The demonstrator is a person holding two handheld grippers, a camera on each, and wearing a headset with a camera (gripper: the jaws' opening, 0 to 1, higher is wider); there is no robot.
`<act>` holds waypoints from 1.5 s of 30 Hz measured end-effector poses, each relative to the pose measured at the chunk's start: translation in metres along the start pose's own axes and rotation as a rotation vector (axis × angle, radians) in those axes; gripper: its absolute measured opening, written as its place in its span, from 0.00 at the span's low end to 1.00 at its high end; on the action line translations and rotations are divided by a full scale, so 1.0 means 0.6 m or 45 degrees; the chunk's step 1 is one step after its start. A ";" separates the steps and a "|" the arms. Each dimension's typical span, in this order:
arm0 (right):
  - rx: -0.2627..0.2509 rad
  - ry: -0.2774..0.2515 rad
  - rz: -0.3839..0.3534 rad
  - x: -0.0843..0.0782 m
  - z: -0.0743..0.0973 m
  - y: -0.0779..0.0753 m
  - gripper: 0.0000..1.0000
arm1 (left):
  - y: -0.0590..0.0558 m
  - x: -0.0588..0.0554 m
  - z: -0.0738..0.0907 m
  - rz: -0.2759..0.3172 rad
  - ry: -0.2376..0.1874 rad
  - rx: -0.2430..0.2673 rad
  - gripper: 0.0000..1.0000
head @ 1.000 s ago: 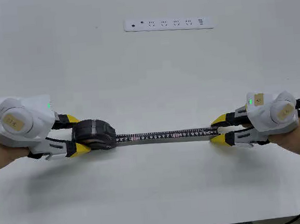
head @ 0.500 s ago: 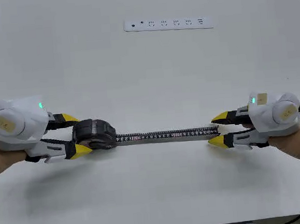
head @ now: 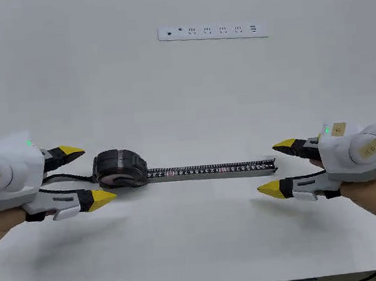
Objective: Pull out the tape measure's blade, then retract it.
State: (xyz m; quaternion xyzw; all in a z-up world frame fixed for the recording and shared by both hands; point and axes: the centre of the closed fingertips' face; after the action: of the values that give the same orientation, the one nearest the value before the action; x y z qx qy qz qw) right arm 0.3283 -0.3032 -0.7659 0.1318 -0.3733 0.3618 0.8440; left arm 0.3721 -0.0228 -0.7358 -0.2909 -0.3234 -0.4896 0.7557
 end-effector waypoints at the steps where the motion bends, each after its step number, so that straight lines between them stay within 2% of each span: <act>1: -0.006 -0.003 -0.008 0.001 0.002 0.001 0.64 | 0.000 0.001 0.002 0.005 -0.007 0.015 0.63; 2: -0.015 -0.007 -0.017 0.002 0.003 0.001 0.67 | 0.002 0.002 0.004 0.014 -0.014 0.038 0.65; 4: -0.029 -0.020 -0.031 0.004 0.007 0.004 0.69 | -0.004 0.006 0.006 0.054 -0.044 0.040 0.67; 5: -0.041 -0.026 -0.036 0.006 0.010 0.006 0.70 | -0.004 0.006 0.008 0.051 -0.053 0.064 0.67; 7: -0.045 -0.034 -0.050 0.010 0.015 0.011 0.73 | -0.011 0.003 0.009 0.064 -0.052 0.066 0.70; 10: -0.074 -0.050 -0.072 0.014 0.023 0.014 0.77 | -0.020 0.002 0.016 0.091 -0.080 0.093 0.72; 12: -0.078 -0.057 -0.078 0.017 0.028 0.017 0.79 | -0.019 0.003 0.021 0.095 -0.096 0.135 0.74; 13: -0.084 -0.068 -0.077 0.020 0.032 0.020 0.80 | -0.026 0.000 0.023 0.129 -0.101 0.121 0.75; 15: -0.090 -0.075 -0.082 0.022 0.036 0.022 0.82 | -0.027 -0.001 0.030 0.120 -0.118 0.169 0.77; 17: -0.096 -0.082 -0.081 0.024 0.039 0.025 0.84 | -0.033 -0.005 0.033 0.148 -0.119 0.160 0.78; 21: -0.113 -0.092 -0.098 0.025 0.045 0.030 0.88 | -0.039 -0.011 0.045 0.163 -0.134 0.209 0.81; 25: -0.133 -0.114 -0.107 0.031 0.057 0.037 0.92 | -0.050 -0.020 0.055 0.183 -0.142 0.220 0.85; 37: -0.185 -0.120 -0.148 0.014 0.084 0.048 0.98 | -0.070 -0.039 0.091 0.242 -0.171 0.279 0.95; 45: -0.224 -0.122 -0.174 -0.003 0.107 0.060 0.98 | -0.090 -0.052 0.109 0.278 -0.184 0.294 0.95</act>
State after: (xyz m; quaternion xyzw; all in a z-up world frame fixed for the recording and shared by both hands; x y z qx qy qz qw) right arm 0.2676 -0.3104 -0.7246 0.0993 -0.4338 0.2626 0.8561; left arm 0.2991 0.0251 -0.7126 -0.2700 -0.3973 -0.3421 0.8076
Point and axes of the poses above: the centre of the closed fingertips' face, and the gripper's own axes: z roughly backward along the fingers, y roughly to its left, x roughly out of its top, and after that the axes turned 8 degrees about -x, right-handed
